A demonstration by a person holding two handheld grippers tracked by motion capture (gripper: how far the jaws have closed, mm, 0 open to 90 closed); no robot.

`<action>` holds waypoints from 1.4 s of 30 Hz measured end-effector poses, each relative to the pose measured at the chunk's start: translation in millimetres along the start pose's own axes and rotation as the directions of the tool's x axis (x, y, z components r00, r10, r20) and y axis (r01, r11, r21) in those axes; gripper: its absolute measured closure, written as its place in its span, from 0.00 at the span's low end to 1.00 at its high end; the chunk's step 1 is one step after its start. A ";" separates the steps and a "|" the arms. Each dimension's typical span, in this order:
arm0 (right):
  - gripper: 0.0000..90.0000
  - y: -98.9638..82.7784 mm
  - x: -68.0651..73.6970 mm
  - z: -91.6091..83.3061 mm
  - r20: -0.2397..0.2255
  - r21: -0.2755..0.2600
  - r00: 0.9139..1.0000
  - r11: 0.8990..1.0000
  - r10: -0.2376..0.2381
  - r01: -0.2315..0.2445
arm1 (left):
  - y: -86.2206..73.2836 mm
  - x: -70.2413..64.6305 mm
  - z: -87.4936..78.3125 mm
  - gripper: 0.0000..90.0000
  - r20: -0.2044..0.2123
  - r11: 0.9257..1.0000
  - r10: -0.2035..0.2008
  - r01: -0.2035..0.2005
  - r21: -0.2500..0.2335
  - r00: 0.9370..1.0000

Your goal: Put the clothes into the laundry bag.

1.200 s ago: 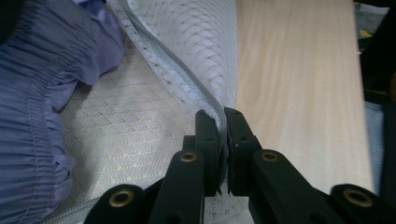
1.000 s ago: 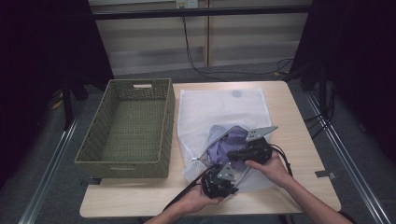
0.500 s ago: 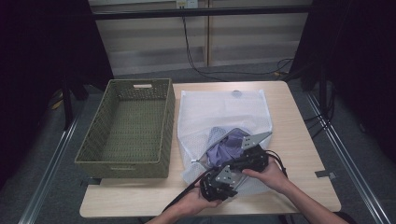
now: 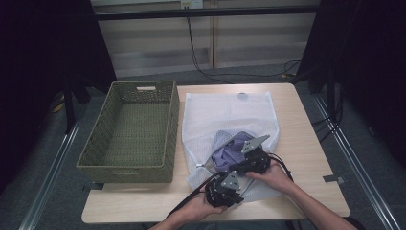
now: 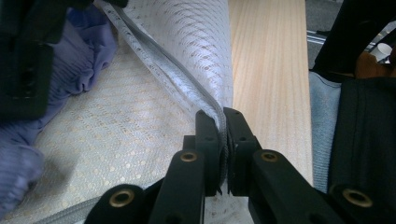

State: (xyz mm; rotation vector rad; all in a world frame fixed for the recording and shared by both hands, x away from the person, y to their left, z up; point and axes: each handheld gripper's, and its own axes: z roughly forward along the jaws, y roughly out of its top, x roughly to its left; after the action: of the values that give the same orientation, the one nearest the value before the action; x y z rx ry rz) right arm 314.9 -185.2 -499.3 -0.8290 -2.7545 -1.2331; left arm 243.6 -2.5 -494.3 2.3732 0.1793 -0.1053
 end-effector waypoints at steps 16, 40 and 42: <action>1.00 6.4 -15.1 6.9 0.084 -0.042 0.996 0.999 0.029 -0.025 | -0.4 -1.6 0.2 0.97 0.019 1.000 0.015 -0.015 0.004 1.000; 1.00 28.8 -55.1 15.4 0.174 -0.056 0.980 0.995 0.091 -0.083 | -0.1 1.7 0.5 0.97 0.045 1.000 -0.003 0.003 0.006 0.999; 1.00 30.8 -58.1 16.4 0.177 -0.058 0.980 0.995 0.092 -0.083 | 0.0 2.9 0.2 0.97 0.066 1.000 0.000 0.000 0.006 0.998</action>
State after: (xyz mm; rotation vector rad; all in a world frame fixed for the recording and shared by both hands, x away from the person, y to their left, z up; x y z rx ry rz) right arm 382.6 -183.7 -502.1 -1.1055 -2.7963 -1.2772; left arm 246.5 -2.4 -494.8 2.3724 0.1480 -0.1842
